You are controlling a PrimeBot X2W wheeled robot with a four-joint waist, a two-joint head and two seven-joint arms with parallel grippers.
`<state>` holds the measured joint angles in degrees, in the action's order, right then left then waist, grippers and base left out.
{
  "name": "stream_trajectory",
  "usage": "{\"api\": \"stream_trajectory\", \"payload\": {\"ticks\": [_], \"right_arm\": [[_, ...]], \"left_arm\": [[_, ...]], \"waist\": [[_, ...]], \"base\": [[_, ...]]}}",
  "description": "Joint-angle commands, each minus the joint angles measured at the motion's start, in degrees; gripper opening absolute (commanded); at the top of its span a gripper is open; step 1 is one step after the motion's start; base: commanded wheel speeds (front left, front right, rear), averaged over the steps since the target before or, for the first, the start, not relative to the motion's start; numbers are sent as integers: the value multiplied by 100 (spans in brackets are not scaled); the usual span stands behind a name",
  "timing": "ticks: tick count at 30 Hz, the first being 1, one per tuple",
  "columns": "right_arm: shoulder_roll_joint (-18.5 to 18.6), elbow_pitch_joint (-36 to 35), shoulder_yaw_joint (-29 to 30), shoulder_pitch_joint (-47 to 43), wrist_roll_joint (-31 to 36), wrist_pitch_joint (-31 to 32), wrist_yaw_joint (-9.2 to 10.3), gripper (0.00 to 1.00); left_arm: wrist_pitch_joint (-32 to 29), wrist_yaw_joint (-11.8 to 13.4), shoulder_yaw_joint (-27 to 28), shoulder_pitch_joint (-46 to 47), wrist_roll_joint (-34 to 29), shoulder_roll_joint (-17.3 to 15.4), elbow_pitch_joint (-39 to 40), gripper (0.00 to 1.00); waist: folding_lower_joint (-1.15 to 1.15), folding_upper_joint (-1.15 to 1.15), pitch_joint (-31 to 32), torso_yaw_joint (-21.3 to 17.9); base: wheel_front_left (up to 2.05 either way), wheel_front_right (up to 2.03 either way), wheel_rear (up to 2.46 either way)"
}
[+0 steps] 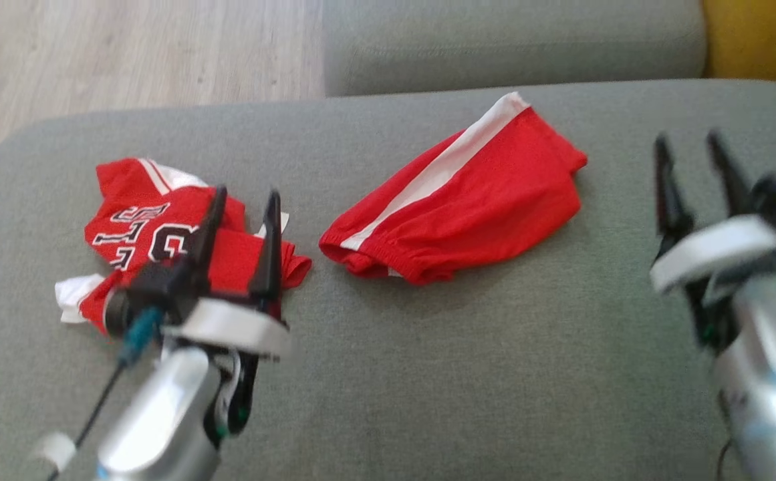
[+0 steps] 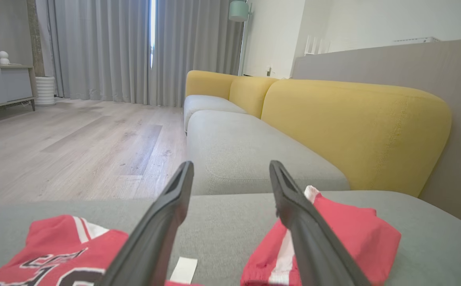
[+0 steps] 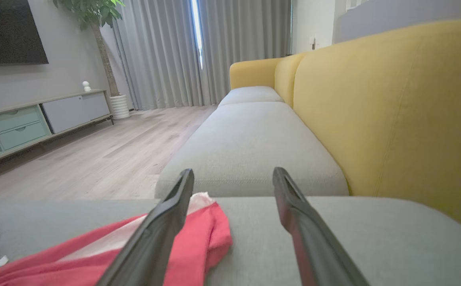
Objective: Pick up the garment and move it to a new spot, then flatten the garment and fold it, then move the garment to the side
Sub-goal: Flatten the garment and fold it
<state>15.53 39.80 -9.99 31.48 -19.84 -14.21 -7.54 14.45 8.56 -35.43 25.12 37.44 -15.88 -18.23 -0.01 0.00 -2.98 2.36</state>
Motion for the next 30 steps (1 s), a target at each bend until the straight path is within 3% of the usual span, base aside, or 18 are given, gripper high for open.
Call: {"api": "stream_trajectory", "payload": {"ticks": [1,9,16,24,30], "right_arm": [[-179,-378,66,-221,127,-71,5,100],[-979,-1067,670,-1376,567,-41,5,100],[-1209,-1489,800,-1689,839,145,5,100],[-1251,-1774,1043,-1429,946,528,5,100],[-1258,-1415,1588,-589,764,1272,5,100]], "left_arm": [[54,-18,394,11,-207,-50,235,100],[54,-216,979,-1013,-822,356,361,100],[54,-523,1386,-1317,-1245,685,377,100],[54,-856,1673,-1083,-1593,949,341,100],[54,-1053,1732,-847,-1788,1108,294,100]], "waist": [[1,0,103,-66],[1,0,165,-203],[1,0,22,-236],[1,0,-331,-36],[1,0,-763,294]], "base": [[0,0,0],[0,0,0],[0,0,0],[0,0,0],[0,0,0]]}}
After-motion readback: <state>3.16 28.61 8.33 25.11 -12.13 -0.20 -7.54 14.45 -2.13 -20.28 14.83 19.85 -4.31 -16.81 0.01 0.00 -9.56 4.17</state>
